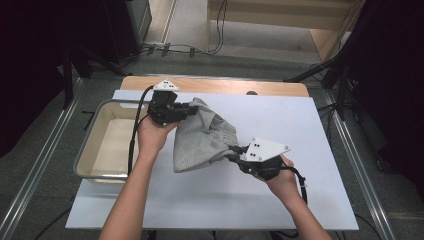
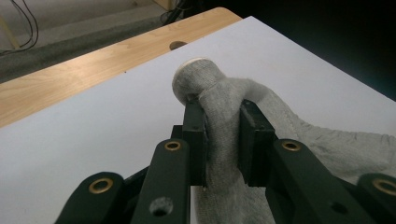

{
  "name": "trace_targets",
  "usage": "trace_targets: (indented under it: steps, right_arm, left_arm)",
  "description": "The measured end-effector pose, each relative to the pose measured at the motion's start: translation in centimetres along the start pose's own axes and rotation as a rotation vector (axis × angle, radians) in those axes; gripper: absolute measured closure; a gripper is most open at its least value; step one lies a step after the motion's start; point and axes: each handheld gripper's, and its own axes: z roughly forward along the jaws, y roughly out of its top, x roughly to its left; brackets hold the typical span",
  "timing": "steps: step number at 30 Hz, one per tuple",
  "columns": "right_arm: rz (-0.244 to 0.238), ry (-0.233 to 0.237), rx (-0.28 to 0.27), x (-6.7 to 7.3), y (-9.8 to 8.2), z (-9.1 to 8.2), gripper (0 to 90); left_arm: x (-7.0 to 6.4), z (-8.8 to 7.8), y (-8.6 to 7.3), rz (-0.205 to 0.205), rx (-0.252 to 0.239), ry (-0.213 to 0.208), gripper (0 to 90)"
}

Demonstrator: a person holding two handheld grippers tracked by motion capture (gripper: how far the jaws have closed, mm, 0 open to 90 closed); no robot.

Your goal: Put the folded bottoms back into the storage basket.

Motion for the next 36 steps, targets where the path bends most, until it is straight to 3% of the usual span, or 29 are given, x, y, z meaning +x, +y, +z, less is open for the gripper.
trace_targets:
  steps: [36]
  right_arm:
    - [-0.018,0.043,-0.016,0.9,2.2,2.6,75.1]
  left_arm:
    - [2.1,-2.8,-0.7,-0.014,-0.014,0.033,75.3]
